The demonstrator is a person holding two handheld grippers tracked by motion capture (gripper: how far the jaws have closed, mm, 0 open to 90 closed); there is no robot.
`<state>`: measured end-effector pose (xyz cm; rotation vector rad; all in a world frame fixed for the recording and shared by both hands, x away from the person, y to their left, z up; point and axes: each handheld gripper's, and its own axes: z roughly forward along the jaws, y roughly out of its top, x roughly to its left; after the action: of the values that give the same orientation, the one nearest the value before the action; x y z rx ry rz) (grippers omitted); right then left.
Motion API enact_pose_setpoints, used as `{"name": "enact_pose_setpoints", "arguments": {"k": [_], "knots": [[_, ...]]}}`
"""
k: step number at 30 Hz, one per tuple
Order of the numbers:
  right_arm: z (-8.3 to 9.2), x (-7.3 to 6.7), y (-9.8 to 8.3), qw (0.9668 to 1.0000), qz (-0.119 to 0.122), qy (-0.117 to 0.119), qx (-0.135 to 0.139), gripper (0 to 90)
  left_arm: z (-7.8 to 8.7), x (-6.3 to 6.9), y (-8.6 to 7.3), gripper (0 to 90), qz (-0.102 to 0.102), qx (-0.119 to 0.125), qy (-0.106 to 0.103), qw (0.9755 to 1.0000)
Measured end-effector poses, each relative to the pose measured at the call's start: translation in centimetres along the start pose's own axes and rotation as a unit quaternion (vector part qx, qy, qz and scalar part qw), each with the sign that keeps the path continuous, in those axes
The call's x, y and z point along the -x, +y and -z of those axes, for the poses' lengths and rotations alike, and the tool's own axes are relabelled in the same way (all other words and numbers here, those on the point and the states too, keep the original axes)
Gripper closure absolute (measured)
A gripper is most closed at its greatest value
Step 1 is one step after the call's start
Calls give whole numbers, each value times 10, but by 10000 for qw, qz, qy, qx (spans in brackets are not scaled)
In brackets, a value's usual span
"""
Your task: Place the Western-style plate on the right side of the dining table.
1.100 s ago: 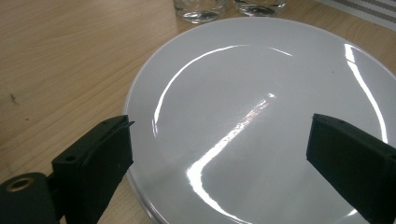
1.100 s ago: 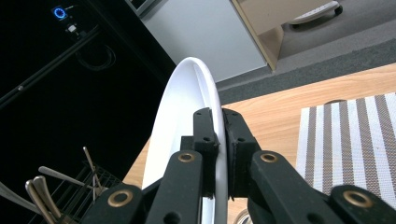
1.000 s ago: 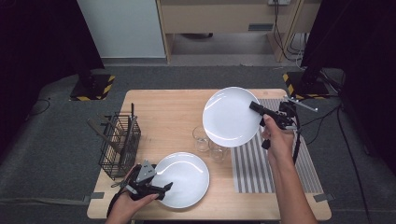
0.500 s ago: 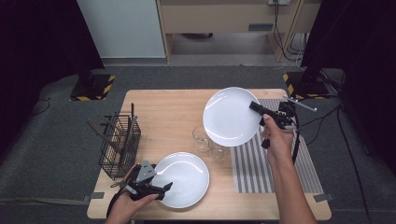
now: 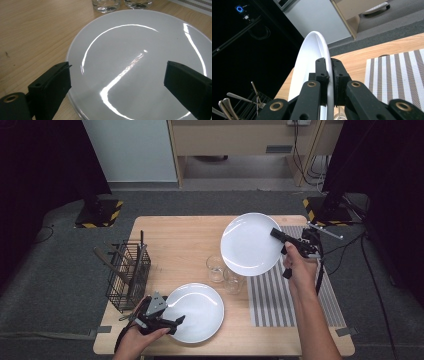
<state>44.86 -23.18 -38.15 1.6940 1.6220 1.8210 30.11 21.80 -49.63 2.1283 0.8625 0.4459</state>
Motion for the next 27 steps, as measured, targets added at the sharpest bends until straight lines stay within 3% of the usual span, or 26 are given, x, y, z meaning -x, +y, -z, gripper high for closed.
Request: {"name": "enact_pose_setpoints", "arguments": {"k": [27], "knots": [[20,28,16,9996,-71,-223,182,857,1,-1,0,65,1,21,44,10000]]}}
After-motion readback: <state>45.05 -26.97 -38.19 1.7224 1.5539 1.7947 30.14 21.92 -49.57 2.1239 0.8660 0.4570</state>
